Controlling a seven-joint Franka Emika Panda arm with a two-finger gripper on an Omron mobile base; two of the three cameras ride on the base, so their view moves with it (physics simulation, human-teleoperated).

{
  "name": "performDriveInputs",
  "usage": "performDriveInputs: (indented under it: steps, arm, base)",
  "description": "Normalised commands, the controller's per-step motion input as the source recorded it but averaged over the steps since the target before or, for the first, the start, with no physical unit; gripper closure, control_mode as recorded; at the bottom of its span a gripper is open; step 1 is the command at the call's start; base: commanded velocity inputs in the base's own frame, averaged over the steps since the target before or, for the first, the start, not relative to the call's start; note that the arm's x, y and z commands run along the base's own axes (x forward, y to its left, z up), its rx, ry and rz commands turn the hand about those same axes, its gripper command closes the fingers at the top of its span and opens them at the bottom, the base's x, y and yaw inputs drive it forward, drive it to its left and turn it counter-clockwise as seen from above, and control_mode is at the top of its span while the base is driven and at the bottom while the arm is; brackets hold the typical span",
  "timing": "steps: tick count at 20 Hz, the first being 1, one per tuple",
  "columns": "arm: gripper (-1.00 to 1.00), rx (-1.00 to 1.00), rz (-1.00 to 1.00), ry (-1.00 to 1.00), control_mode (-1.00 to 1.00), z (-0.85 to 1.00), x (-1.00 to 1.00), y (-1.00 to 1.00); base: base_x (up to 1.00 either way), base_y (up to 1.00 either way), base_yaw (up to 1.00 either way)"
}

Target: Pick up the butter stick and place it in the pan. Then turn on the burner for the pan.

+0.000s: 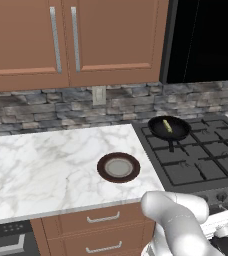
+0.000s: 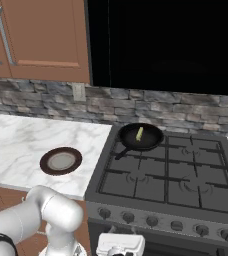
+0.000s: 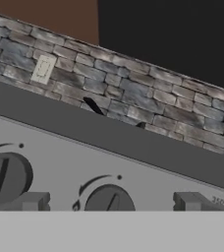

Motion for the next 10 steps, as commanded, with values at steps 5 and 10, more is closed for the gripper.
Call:
performDriveInputs:
  steps: [5, 10]
  arm:
    - [-1.00, 0.00, 0.02, 0.00, -1.00, 0.02, 0.12, 0.01]
    - [-1.00, 0.00, 0.04, 0.00, -1.00, 0.00, 0.20, 0.03]
  base:
    - [0.00, 0.00, 0.00]
    - [0.00, 0.00, 0.00]
